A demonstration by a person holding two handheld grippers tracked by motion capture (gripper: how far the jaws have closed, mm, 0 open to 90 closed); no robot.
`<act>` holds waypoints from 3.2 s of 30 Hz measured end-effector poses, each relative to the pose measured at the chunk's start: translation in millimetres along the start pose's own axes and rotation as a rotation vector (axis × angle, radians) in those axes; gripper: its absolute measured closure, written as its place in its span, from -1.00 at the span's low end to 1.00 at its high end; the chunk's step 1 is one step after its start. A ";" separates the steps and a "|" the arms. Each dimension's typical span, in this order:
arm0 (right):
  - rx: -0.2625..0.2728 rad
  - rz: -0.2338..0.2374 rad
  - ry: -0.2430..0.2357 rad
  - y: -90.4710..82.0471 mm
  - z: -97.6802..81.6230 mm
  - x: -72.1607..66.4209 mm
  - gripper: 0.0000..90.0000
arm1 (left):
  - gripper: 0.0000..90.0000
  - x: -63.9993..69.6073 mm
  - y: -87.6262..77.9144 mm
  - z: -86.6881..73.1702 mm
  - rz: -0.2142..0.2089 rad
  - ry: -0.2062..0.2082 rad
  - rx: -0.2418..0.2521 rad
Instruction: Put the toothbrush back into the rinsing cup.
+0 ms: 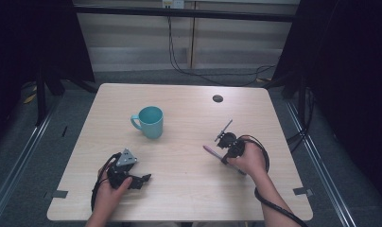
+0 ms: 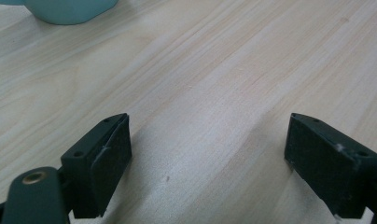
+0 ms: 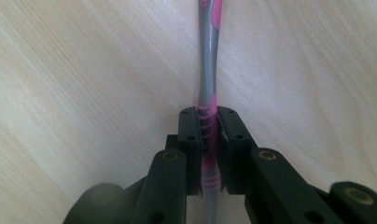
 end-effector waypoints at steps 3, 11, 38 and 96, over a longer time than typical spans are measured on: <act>-0.019 -0.025 -0.019 -2.6 -0.3 1.3 0.80 | -0.68 -0.1 -0.3 -0.1 0.003 0.001 -0.004; 0.035 0.003 -0.026 -25.3 2.5 2.9 0.80 | -0.69 0.0 0.2 -0.1 0.005 -0.003 -0.003; 0.038 0.046 -0.111 -46.4 13.5 -5.7 0.80 | -0.64 0.4 -1.2 15.5 0.007 0.061 -0.178; 0.000 0.091 -0.234 -47.1 36.3 -42.6 0.80 | -0.43 39.3 17.8 117.9 -0.074 0.489 -0.281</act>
Point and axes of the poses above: each handheld gripper's, and its own axes: y roughly forward along the jaws, z roughly out of its top, x roughly to its right, the point moved 7 cm from there along y, roughly forward along the jaws, and after that the axes turned 5 degrees about y, right-handed, at the moved point
